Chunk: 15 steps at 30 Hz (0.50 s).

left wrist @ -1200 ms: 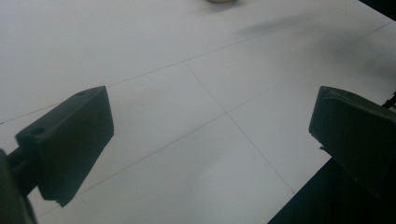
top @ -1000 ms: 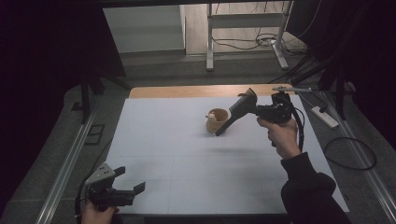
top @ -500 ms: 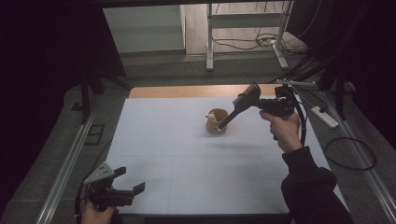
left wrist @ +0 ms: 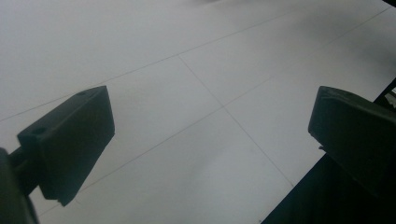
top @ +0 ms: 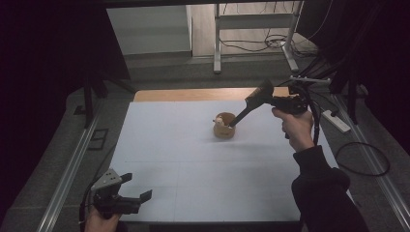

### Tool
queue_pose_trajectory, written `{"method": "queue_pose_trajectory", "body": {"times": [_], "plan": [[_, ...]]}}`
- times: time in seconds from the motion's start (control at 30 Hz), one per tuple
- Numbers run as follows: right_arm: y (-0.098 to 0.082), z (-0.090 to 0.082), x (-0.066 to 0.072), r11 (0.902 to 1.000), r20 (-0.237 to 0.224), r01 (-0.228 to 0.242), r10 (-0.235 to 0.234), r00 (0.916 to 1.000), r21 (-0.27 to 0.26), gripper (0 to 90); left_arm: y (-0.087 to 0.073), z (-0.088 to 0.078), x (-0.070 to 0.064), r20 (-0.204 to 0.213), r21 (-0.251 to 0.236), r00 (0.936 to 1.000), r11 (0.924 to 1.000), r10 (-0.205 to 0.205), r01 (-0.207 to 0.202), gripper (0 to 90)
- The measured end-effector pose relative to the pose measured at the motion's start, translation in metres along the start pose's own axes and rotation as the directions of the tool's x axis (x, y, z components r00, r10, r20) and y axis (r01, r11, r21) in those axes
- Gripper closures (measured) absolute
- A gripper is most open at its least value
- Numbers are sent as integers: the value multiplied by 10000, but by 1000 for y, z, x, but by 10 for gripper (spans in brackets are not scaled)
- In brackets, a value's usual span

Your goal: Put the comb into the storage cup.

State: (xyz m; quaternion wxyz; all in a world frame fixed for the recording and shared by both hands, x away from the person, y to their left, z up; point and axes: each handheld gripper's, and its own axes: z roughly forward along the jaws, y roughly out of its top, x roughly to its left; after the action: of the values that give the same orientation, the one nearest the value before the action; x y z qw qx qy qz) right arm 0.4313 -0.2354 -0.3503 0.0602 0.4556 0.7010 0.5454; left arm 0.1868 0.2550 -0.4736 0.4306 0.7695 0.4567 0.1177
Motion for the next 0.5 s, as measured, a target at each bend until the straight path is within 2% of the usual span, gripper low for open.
{"method": "queue_pose_trajectory", "body": {"times": [0.17, 0.27, 0.5], "plan": [[5, 4, -2, 10000, 154, -51, 51, 9999, -43, 834, 1, 1, -1, -113, 105, 9999, 9999, 12, -11, 8], [7, 6, -2, 9999, 229, -59, 61, 9997, -91, 834, 1, 1, -1, -263, 282, 9997, 9996, -10, 17, 8], [12, 13, -5, 9998, 428, -104, 110, 9990, -138, 834, 3, 5, -1, -330, 647, 9995, 9979, -20, 42, 8]]}}
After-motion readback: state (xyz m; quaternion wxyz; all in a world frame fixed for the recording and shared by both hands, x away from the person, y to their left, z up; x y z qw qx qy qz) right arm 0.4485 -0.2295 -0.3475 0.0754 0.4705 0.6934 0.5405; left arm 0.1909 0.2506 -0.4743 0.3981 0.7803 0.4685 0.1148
